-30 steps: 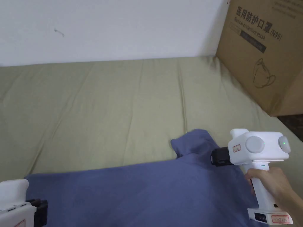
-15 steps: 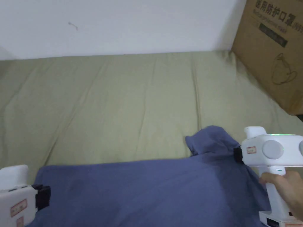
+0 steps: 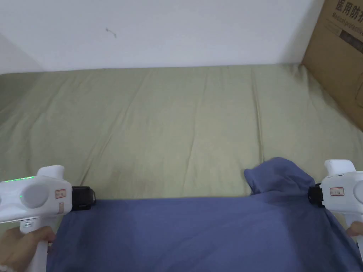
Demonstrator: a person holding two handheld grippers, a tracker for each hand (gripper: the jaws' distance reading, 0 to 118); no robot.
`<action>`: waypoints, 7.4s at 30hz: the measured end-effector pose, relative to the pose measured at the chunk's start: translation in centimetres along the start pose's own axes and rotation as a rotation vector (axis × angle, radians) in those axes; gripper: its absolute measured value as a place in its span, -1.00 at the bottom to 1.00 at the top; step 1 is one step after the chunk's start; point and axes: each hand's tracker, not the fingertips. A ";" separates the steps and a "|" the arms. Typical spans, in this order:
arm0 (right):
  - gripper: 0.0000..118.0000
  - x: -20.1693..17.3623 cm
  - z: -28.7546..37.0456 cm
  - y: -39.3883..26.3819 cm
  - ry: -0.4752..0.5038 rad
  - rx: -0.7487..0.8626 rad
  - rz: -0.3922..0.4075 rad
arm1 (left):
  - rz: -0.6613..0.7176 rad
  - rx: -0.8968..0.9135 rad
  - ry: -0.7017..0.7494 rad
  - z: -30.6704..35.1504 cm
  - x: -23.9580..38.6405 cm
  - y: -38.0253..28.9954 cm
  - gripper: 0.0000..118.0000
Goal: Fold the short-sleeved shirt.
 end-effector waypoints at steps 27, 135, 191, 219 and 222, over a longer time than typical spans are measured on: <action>-1.00 1.4 21.2 -14.6 0.045 0.094 -0.007 | -0.119 0.154 -0.071 23.1 -2.6 -14.7 -0.97; -1.00 -5.2 19.0 -25.9 0.059 0.039 -0.087 | -0.187 -0.200 -0.647 16.2 10.5 -26.3 0.75; -1.00 -8.4 19.6 -25.4 0.117 0.034 -0.073 | 0.334 -0.114 -0.741 14.8 -6.7 -27.2 0.74; -1.00 -12.7 17.2 -24.6 0.164 -0.066 0.017 | 0.453 -0.094 -0.698 16.6 -15.7 -25.5 -0.85; -1.00 -12.7 16.9 -24.8 0.169 -0.073 0.009 | 0.451 -0.072 -0.650 18.6 -16.0 -24.9 -0.85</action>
